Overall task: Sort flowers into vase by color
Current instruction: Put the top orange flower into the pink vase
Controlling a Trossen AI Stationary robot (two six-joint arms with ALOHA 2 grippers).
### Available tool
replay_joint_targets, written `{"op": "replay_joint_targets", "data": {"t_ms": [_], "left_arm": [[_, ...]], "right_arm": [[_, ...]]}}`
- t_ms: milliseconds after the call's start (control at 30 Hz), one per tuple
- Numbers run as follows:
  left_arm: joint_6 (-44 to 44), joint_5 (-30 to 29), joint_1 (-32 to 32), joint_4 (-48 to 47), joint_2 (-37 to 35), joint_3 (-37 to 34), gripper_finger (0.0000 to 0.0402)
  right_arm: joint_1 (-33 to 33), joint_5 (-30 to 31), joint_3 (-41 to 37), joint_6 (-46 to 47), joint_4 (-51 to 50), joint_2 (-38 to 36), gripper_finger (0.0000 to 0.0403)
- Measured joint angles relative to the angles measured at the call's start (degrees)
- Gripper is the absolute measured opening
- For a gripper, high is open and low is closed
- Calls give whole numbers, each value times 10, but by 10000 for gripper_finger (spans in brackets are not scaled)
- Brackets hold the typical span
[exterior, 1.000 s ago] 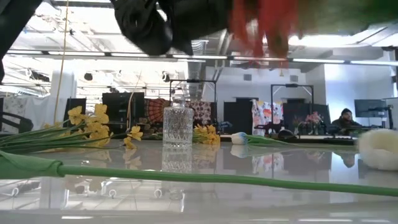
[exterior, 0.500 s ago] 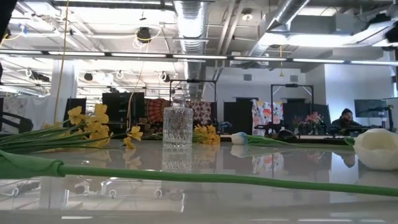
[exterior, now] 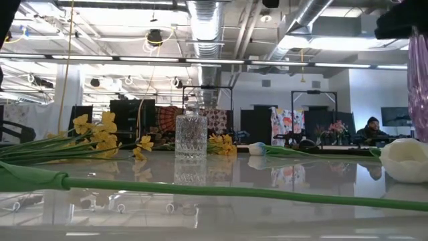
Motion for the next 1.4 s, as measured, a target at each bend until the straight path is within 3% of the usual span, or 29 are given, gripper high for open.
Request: {"op": "replay_joint_targets", "data": {"t_ms": [200, 400, 633, 767, 867, 967, 1067, 1233, 1300, 1400], "left_arm": [[-12, 22, -1, 19, 35, 4, 31], [3, 57, 1, -8, 36, 5, 132], [29, 74, 6, -85, -19, 4, 231], [41, 76, 13, -163, -61, 4, 251], [50, 74, 19, -275, -121, 4, 253], [52, 31, 18, -411, -188, -8, 253], [24, -79, 2, -502, -241, -51, 254], [-32, -226, -19, -475, -341, -179, 254], [-62, -233, -17, -456, -373, -245, 254], [-147, -201, -10, -458, -408, -328, 254]], "right_arm": [[5, 5, 0, 0, 19, 2, 134], [40, 52, 0, 5, 27, 4, 133], [89, 139, 0, 20, 21, 3, 133], [98, 139, 0, 20, 22, 3, 133], [108, 138, 0, 21, 24, 3, 133], [126, 138, -2, 21, 36, 5, 133], [143, 138, -14, 21, 58, 22, 133], [153, 135, -42, 51, 106, 76, 133], [149, 135, -42, 67, 112, 97, 133], [141, 139, -42, 83, 117, 119, 133]]}}
